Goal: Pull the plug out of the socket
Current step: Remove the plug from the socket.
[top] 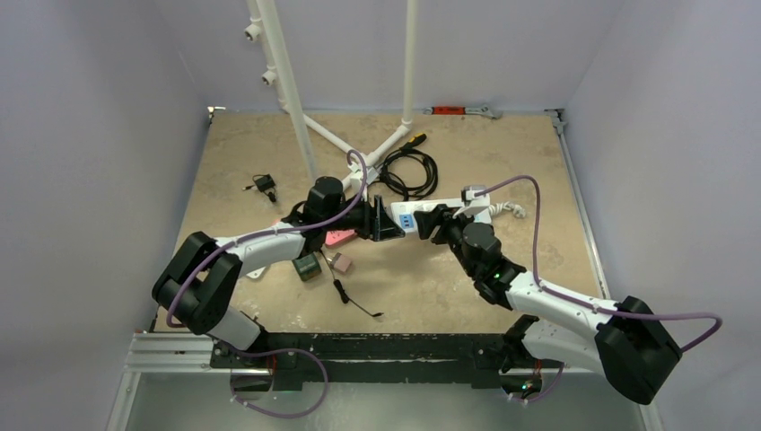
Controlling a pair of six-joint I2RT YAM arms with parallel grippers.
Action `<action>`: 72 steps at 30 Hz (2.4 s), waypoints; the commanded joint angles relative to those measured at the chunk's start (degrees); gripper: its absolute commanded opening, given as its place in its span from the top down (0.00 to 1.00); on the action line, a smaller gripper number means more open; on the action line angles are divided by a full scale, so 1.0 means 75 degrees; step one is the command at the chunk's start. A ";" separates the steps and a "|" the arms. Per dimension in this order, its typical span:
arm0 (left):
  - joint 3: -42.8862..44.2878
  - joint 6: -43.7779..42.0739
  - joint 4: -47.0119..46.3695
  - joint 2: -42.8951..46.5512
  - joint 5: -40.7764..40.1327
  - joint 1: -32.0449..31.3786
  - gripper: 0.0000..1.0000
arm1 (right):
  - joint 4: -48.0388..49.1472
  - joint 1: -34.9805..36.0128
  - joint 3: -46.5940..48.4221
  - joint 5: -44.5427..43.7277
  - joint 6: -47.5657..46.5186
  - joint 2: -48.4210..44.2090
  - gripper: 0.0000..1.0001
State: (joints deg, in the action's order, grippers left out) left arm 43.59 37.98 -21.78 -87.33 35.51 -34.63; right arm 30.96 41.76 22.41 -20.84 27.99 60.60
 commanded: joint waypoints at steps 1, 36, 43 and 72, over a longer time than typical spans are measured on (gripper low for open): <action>0.0233 0.0097 -0.0395 -0.0086 0.0246 -0.0023 0.46 | 0.1166 -0.0014 0.0047 0.0166 0.0048 -0.0113 1.00; 0.0142 0.0398 -0.0518 -0.0464 0.0094 -0.0011 1.00 | 0.0257 -0.0053 0.0016 -0.1497 0.1632 0.0321 1.00; 0.0164 0.0414 -0.0555 -0.0502 0.0101 -0.0011 1.00 | 0.0182 0.0007 0.0087 -0.2070 0.1066 0.0001 1.00; 0.0319 0.0084 0.0116 -0.0626 -0.0376 0.0009 1.00 | -0.0388 0.0168 0.0639 -0.2037 0.1391 0.0500 1.00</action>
State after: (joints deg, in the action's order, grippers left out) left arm 44.14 40.91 -21.98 -92.05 32.64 -33.95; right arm 21.26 49.93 29.76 -43.94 35.14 69.08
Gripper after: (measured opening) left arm 0.348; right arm 0.618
